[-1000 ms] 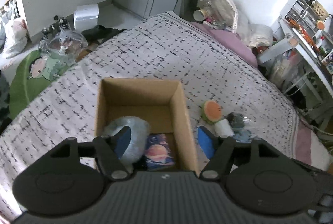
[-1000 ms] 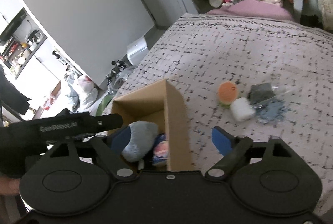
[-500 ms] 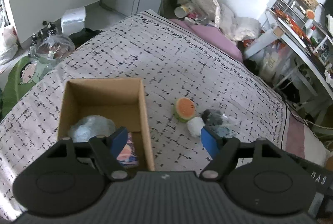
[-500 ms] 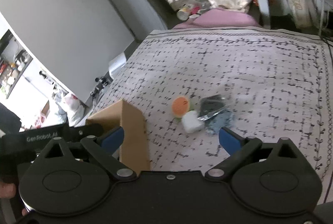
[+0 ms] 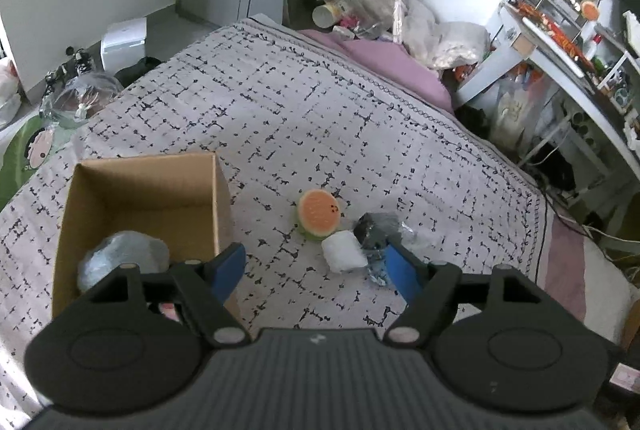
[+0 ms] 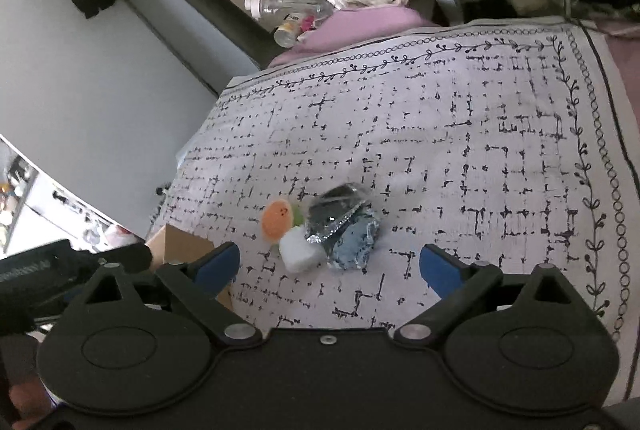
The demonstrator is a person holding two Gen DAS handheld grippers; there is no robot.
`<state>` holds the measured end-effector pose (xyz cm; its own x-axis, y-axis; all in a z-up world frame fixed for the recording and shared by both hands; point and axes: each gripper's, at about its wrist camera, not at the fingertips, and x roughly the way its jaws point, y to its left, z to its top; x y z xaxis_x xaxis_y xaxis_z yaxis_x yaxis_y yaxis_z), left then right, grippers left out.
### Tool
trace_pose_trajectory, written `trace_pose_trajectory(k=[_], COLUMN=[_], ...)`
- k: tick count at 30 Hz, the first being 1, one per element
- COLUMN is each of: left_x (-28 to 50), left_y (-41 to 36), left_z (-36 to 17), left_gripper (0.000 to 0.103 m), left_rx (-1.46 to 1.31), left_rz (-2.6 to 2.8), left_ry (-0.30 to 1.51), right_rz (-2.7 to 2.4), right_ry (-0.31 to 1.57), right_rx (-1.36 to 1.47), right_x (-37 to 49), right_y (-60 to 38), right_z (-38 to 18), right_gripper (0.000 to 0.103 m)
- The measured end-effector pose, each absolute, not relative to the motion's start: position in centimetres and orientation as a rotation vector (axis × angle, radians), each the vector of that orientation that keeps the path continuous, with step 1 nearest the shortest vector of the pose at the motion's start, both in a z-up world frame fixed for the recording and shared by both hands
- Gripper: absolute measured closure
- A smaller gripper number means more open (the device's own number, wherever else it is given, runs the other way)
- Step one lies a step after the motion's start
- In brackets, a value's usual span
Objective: Organize soft objects
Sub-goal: 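Grasp the white soft item with the left tool while the right tool reaches the blue cloth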
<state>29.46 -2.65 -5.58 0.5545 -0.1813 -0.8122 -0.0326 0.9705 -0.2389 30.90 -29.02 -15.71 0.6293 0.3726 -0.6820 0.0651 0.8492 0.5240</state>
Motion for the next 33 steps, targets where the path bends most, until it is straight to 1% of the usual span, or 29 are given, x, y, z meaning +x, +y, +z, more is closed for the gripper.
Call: trace_pose_trajectory(k=[1,3,6,11,13,15,17,19,22,23,24,26,28,30,33], left_x=[29.8,30.2,30.9,32.2,32.8,33.4,34.0,34.5,35.3,35.6,35.9,36.5,37.1,37.4,38.0], left_y=[-2.8,-3.2,-3.9,-5.5,-5.8,-5.9,-6.1,-6.1,-6.6,-6.8,-6.9,-7.3,-7.5,-7.5,-7.4], left_z=[-5.9,-6.3,-7.1,-8.6,-9.4,-10.3,-11.0,-11.7,-12.7,-13.1,-13.5,-14.2,-14.9,-15.5,-16.6], left_gripper=[0.027,0.027,0.027,0.027,0.027,0.027,0.027,0.028,0.032,0.033,0.036,0.042,0.054,0.06,0.061], left_rx=[-0.246,-0.26,-0.264,-0.233,-0.239,-0.256,-0.27,-0.289,-0.303,-0.305,-0.303,-0.291,-0.28,-0.278,-0.284], left_rz=[-0.087,-0.086,-0.085,-0.111,-0.113,-0.102,-0.088,-0.083,-0.087,-0.087,-0.084,-0.077,-0.068,-0.052,-0.037], left_ry=[0.989,1.0,1.01,1.037,1.053,1.068,1.071,1.07,1.076,1.079,1.084,1.098,1.113,1.125,1.145], right_rz=[0.186,0.186,0.186,0.19,0.189,0.192,0.193,0.195,0.186,0.184,0.183,0.175,0.171,0.171,0.176], right_ry=[0.887,0.907,0.942,0.965,0.98,1.003,1.024,1.033,1.046,1.054,1.06,1.074,1.079,1.085,1.09], right_rx=[0.552,0.569,0.599,0.639,0.662,0.692,0.716,0.729,0.723,0.726,0.728,0.732,0.731,0.731,0.723], right_x=[31.1,31.7,32.5,33.3,33.8,34.3,34.8,35.2,35.8,36.2,36.4,36.8,37.1,37.4,37.8], right_y=[-29.1,-29.3,-29.6,-29.9,-30.1,-30.3,-30.3,-30.3,-30.0,-30.0,-29.9,-29.9,-29.8,-29.7,-29.5], right_z=[-16.0,-16.8,-18.0,-19.3,-19.9,-20.8,-21.6,-22.0,-22.8,-23.1,-23.4,-23.9,-24.3,-24.6,-24.9], right_gripper=[0.011,0.02,0.026,0.029,0.032,0.04,0.042,0.042,0.043,0.046,0.048,0.048,0.049,0.049,0.05])
